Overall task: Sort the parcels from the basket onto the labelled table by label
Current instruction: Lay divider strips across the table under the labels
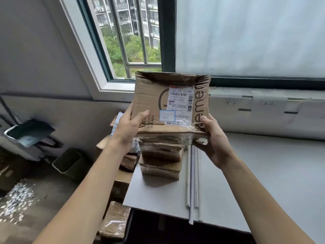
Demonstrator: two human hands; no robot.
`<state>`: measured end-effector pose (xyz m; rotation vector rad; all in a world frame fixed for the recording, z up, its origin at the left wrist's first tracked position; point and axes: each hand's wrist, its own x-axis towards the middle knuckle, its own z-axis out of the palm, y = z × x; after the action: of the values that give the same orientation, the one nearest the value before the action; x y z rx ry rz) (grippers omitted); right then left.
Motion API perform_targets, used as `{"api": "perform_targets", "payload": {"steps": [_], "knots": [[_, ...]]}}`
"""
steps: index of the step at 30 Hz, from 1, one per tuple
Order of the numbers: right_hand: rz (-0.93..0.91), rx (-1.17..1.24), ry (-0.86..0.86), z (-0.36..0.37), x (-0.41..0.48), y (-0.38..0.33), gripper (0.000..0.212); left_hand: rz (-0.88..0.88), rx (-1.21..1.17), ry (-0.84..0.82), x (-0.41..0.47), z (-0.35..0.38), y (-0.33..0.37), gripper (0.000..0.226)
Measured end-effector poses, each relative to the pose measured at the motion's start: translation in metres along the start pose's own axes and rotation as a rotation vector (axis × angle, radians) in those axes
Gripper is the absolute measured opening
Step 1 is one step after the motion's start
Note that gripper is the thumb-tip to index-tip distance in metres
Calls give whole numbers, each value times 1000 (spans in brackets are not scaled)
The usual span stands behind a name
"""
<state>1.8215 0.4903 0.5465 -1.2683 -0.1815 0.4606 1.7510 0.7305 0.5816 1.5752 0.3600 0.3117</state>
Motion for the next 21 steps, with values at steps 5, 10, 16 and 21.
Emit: {"api": "perform_targets", "payload": {"steps": [5,10,16,21], "knots": [[10,-36,-26,-5,43,-8,40,8,60,26,40,2,5,50],[51,-101,-39,-6,64,3,38,42,262,318,62,1,-5,60],[89,-143,145,-16,65,38,59,436,655,310,36,14,-19,54],[142,-189,380,-38,50,85,42,649,493,193,-3,35,-59,31]]}}
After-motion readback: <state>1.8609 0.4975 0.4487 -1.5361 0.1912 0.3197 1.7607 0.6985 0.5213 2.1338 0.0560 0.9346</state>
